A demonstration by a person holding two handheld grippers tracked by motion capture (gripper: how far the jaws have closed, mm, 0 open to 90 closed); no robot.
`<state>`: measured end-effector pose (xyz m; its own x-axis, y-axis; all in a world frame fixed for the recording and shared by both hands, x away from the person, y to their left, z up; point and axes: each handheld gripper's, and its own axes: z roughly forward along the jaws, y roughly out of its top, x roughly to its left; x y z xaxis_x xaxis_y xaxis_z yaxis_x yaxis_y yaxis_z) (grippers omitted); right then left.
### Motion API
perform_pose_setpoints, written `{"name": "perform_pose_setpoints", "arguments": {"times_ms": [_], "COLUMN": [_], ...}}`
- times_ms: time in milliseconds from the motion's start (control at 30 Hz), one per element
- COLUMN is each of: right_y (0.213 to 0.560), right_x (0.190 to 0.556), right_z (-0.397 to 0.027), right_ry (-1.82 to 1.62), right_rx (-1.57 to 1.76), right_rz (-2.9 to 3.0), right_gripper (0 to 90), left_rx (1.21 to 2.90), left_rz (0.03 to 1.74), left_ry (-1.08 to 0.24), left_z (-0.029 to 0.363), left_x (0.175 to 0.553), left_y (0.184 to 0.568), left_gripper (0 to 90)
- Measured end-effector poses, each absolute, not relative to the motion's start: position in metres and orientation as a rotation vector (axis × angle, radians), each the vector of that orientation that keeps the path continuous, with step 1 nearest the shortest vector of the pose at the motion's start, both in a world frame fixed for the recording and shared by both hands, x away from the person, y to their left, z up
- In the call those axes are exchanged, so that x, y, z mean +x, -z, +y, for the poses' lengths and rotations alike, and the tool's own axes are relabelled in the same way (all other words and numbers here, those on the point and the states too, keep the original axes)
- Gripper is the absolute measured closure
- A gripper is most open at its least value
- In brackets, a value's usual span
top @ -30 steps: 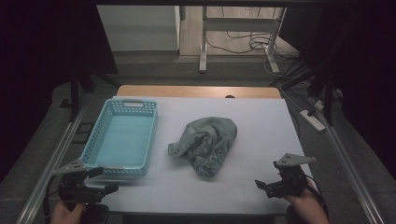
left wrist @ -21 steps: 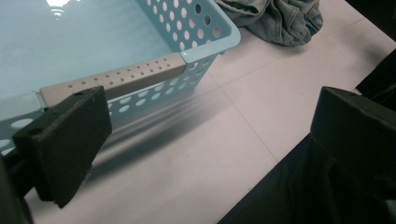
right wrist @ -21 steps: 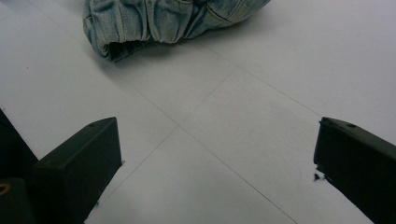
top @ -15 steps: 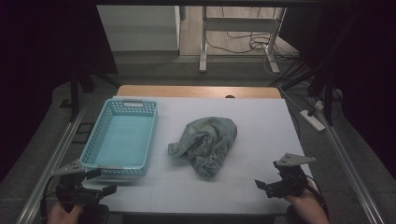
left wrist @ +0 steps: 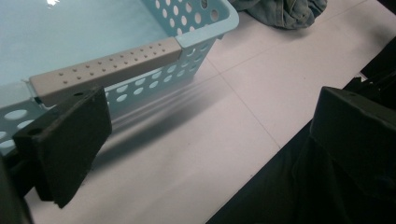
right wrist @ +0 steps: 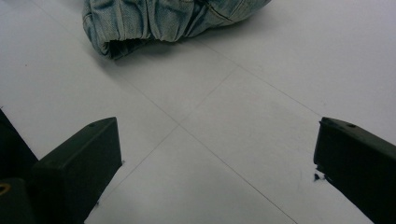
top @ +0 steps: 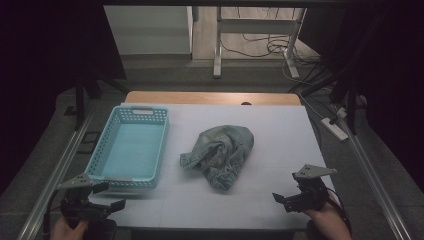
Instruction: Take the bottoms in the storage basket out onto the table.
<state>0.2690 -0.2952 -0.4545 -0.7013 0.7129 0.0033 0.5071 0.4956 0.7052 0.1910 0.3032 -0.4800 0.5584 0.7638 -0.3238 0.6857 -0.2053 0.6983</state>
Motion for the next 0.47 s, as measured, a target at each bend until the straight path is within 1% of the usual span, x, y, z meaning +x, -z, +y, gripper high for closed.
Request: {"name": "perform_pose_setpoints", "arguments": {"times_ms": [300, 467], "right_y": [0.4548, 0.4556], "right_x": [0.2695, 0.2695], "right_z": [-0.2941, -0.2936], "right_ry": [-1.001, -0.989], "right_rx": [1.023, 1.016], "right_rz": [2.464, 2.467], "right_gripper": [1.1, 1.1], "left_rx": [2.023, 2.019], "left_rz": [1.184, 1.184], "left_ry": [-0.1, -0.087], "left_z": [0.2956, 0.2955], "left_x": [0.1948, 0.1963], "left_y": [0.4815, 0.4813], "left_gripper": [0.2, 0.1]}}
